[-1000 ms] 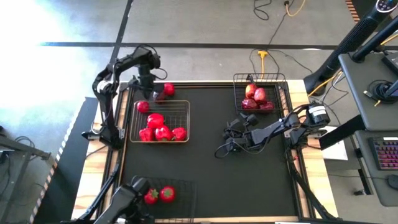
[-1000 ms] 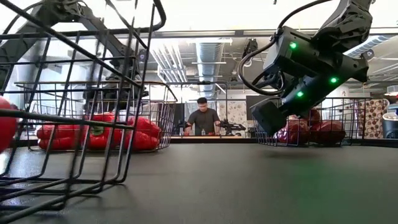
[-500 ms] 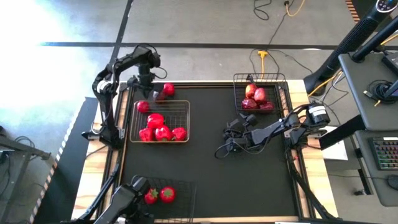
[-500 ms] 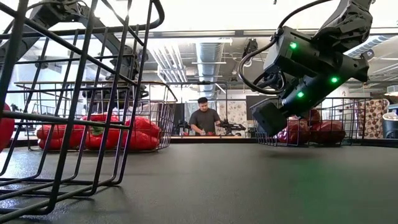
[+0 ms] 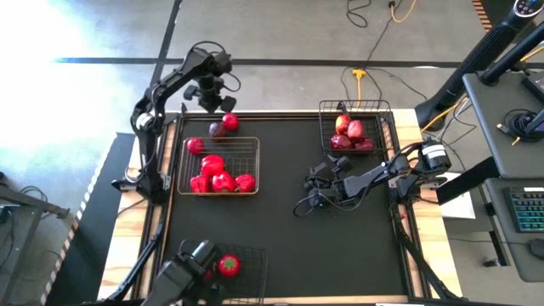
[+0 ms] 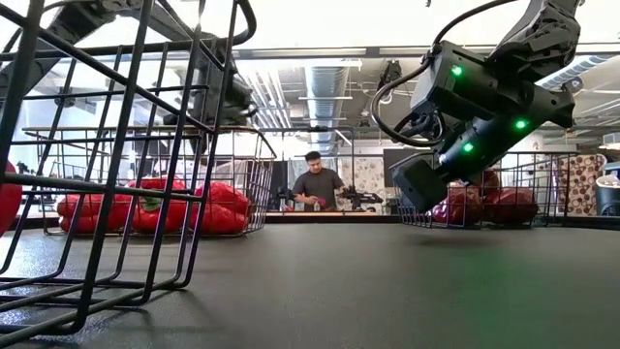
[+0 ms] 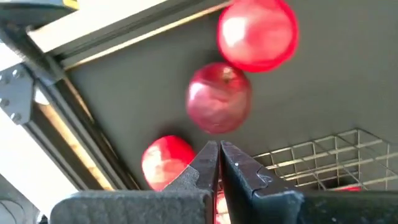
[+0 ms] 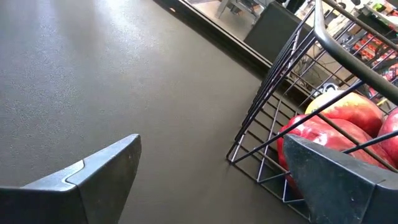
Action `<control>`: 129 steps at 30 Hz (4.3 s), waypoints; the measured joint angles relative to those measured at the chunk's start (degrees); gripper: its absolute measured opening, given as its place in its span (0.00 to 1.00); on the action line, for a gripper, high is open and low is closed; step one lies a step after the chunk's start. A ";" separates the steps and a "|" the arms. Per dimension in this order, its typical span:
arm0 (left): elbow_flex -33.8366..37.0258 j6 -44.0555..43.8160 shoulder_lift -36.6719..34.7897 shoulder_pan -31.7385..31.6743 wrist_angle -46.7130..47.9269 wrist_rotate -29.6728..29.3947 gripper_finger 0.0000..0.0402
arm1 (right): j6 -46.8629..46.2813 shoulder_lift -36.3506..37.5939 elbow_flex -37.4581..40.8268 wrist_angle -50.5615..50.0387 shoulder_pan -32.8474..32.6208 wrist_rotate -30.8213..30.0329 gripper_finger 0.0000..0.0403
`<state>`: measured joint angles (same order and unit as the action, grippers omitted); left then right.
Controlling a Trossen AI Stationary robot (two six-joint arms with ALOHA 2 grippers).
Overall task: Sort produce into baskets
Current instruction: Move the tomato from the top left to the top center of the table
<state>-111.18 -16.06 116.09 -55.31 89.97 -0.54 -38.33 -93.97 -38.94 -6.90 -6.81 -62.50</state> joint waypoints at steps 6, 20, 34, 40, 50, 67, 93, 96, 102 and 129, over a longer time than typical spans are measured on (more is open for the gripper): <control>4.48 -0.45 0.00 1.95 0.05 -0.02 0.00 | 0.06 0.00 0.00 -0.02 0.00 2.22 0.95; 17.83 -4.79 -16.49 6.14 0.16 -9.13 0.00 | 0.87 0.00 0.33 0.43 0.00 2.99 0.95; 34.41 -13.73 -19.90 1.05 -9.58 -5.28 0.00 | 2.38 0.00 0.33 1.70 0.00 8.38 0.95; 37.61 -13.17 -19.96 8.21 -5.70 3.14 0.00 | 2.38 0.00 0.36 1.68 -0.02 8.96 0.95; 37.36 -12.56 -20.24 10.26 -7.29 -3.30 0.00 | 2.37 0.00 0.37 1.73 -0.02 8.96 0.95; 37.54 -14.88 -17.66 -0.68 -11.30 -4.62 0.00 | 2.37 0.00 0.39 1.71 -0.04 8.96 0.95; 53.07 -16.10 -32.83 5.19 -24.41 -10.64 0.00 | 2.37 0.00 1.09 2.10 -0.02 8.94 0.95; 59.53 -17.72 -38.17 5.68 -33.96 -10.63 0.00 | 2.38 0.00 1.56 2.53 -0.02 8.94 0.95; 69.59 -22.23 -44.66 5.36 -47.32 -12.63 0.00 | 3.06 0.00 1.79 4.50 0.19 8.92 0.95; 63.80 -24.98 -44.06 17.97 -38.24 -11.48 0.00 | 5.57 0.00 2.86 11.08 0.59 8.92 0.95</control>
<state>-47.39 -41.04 72.03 -37.34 51.72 -12.01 -32.75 -93.97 -36.07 4.19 -6.22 -53.58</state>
